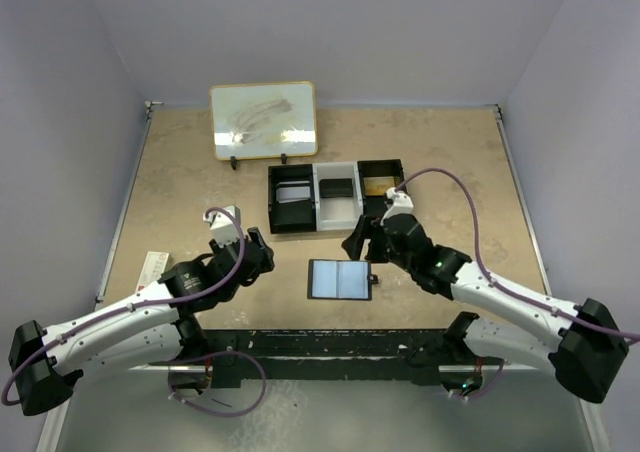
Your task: Take the credit cards out of the card holder
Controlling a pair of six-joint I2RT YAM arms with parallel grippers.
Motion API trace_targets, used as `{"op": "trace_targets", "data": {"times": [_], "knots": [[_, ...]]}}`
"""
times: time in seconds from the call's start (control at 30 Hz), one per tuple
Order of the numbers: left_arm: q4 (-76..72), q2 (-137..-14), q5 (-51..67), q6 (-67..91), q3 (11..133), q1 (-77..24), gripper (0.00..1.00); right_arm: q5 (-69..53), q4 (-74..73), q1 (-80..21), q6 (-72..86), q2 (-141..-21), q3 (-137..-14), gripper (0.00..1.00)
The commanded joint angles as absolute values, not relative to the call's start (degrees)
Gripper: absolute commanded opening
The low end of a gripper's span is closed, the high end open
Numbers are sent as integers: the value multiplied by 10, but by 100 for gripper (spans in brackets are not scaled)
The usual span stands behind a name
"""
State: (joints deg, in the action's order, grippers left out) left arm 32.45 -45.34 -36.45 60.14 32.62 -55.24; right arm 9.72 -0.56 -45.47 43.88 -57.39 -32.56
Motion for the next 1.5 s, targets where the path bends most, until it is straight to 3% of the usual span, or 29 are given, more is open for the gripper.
{"op": "trace_targets", "data": {"times": [0.0,0.3,0.53,1.1,1.2,1.4,1.47], "knots": [[326,-443,-383,614,328,-550,61,210,-70,-536,502,-633,-377,75],[332,-436,-390,612,333,-550,61,272,-107,-660,606,-813,-460,73],[335,-441,-386,612,334,-550,61,275,-140,-666,630,-876,-485,70],[320,-460,-372,611,331,-550,61,266,-174,-665,620,-969,-538,77],[319,-462,-369,611,330,-550,61,282,-205,-664,638,-1015,-549,69],[322,-460,-368,611,326,-550,61,250,-146,-664,633,-997,-499,39],[320,-459,-368,610,324,-550,61,244,-133,-660,626,-987,-491,36]]}}
